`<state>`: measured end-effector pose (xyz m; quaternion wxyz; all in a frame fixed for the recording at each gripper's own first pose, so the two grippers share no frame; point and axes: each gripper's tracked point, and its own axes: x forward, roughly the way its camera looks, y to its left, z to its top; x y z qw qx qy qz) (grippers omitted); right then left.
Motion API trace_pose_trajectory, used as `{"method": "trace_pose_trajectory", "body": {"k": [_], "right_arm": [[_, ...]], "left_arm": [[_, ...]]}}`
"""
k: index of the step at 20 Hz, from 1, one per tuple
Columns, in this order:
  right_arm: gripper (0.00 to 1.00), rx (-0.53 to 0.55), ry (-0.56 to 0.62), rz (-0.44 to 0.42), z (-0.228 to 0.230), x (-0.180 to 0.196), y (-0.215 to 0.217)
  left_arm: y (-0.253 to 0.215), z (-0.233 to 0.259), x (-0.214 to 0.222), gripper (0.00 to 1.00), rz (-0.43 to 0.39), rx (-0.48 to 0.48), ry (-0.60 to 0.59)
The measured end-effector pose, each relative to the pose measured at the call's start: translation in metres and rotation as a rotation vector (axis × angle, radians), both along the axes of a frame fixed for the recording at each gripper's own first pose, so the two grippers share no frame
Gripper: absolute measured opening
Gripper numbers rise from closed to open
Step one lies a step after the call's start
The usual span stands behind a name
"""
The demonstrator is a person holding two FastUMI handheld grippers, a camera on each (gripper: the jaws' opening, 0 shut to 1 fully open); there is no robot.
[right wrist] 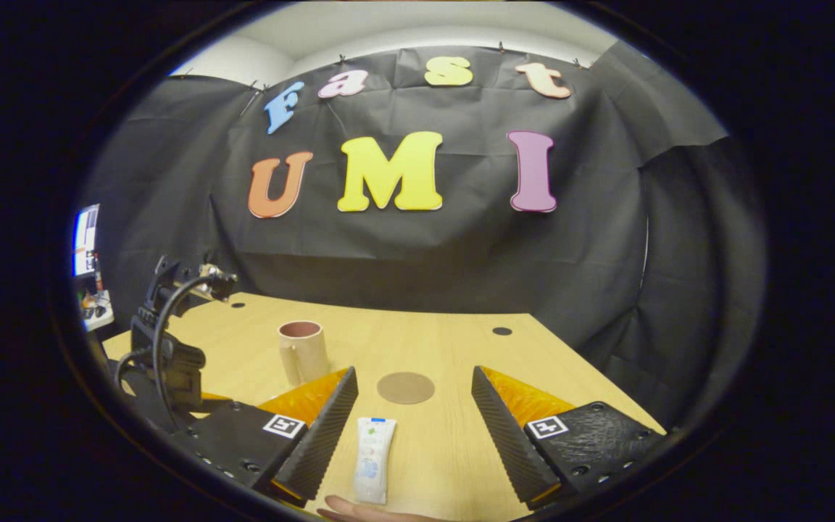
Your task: Put the toothbrush and toothpaste on the desktop into the cup, then pick up the cup and place it on the coaster on the desktop.
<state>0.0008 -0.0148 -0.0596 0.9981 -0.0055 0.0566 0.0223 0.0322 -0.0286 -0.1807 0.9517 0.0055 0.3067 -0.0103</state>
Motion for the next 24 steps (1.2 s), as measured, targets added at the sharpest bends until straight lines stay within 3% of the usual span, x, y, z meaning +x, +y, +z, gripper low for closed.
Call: {"method": "trace_pose_trajectory", "body": {"k": [1,3,6,7,8,9,10,12,15,24], "right_arm": [[0.93,0.004,0.008,0.004,-0.002,0.000,0.001],[0.95,0.014,0.022,0.010,-0.005,0.002,0.001],[0.97,0.012,0.041,0.015,-0.008,0.003,0.002],[0.93,0.010,0.044,0.014,-0.010,0.004,0.002],[0.97,0.008,0.049,0.015,-0.011,0.004,0.003],[0.93,0.007,0.059,0.017,-0.014,0.004,0.003],[0.95,0.006,0.071,0.020,-0.016,0.005,0.004],[0.93,0.007,0.093,0.030,-0.021,0.006,0.005],[0.95,0.001,0.119,0.039,-0.030,0.006,0.007],[0.96,-0.080,0.257,0.086,-0.080,0.009,0.028]], "left_arm": [[0.002,-0.001,0.002,0.78,-0.002,-0.002,0.008],[-0.002,-0.001,-0.002,0.73,-0.025,-0.008,0.007],[-0.004,-0.004,0.000,0.59,-0.030,-0.026,0.012],[-0.002,-0.005,0.001,0.57,-0.020,-0.027,0.008],[0.002,-0.005,0.000,0.49,-0.008,-0.027,0.005],[0.005,-0.004,0.000,0.41,0.001,-0.024,0.001],[0.006,-0.003,0.000,0.23,0.007,-0.029,-0.003],[0.005,-0.004,0.001,0.11,0.005,-0.044,-0.010],[0.006,0.004,0.001,0.07,0.021,-0.071,-0.045],[0.024,0.081,-0.007,0.06,0.091,-0.048,-0.330]]}}
